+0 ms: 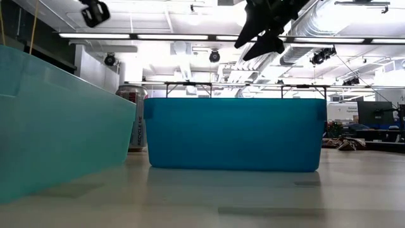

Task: Sort candy
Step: Put the brown chocolate into the green bin

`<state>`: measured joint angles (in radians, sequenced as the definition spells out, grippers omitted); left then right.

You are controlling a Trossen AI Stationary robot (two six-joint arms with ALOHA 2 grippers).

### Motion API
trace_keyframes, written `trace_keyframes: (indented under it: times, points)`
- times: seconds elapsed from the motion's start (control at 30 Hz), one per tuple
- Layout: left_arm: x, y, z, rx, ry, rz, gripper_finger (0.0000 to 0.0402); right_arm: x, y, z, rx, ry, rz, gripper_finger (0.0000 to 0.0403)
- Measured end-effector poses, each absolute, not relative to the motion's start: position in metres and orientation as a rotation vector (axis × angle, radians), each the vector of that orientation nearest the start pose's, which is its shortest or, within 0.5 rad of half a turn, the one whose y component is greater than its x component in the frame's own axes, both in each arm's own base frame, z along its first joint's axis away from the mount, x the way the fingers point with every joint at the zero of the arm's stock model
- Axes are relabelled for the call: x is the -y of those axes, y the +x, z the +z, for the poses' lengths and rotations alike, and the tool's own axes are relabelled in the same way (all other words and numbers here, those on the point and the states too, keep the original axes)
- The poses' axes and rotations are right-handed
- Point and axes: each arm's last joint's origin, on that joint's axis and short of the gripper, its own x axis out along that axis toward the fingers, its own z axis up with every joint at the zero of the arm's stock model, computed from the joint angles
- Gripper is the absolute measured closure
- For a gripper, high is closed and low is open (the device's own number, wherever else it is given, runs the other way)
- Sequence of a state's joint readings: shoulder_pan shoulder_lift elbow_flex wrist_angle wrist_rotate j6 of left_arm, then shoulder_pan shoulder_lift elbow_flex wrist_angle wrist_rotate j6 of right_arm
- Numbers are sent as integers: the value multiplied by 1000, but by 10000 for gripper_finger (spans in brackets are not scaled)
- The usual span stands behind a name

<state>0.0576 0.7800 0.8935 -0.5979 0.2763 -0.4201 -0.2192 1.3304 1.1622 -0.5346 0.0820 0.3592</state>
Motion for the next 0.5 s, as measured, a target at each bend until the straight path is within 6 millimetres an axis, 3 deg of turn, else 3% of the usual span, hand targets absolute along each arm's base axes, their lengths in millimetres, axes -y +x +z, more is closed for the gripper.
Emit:
trace_keyframes:
  times: [0.27,0.5]
  points:
    - [49,149,327,-883,-343,-223,392,67,274,316,-643,393,-423,141]
    - [86,152,298,-1132,-94,-199,392,70,274,316,-641,397,-434,141]
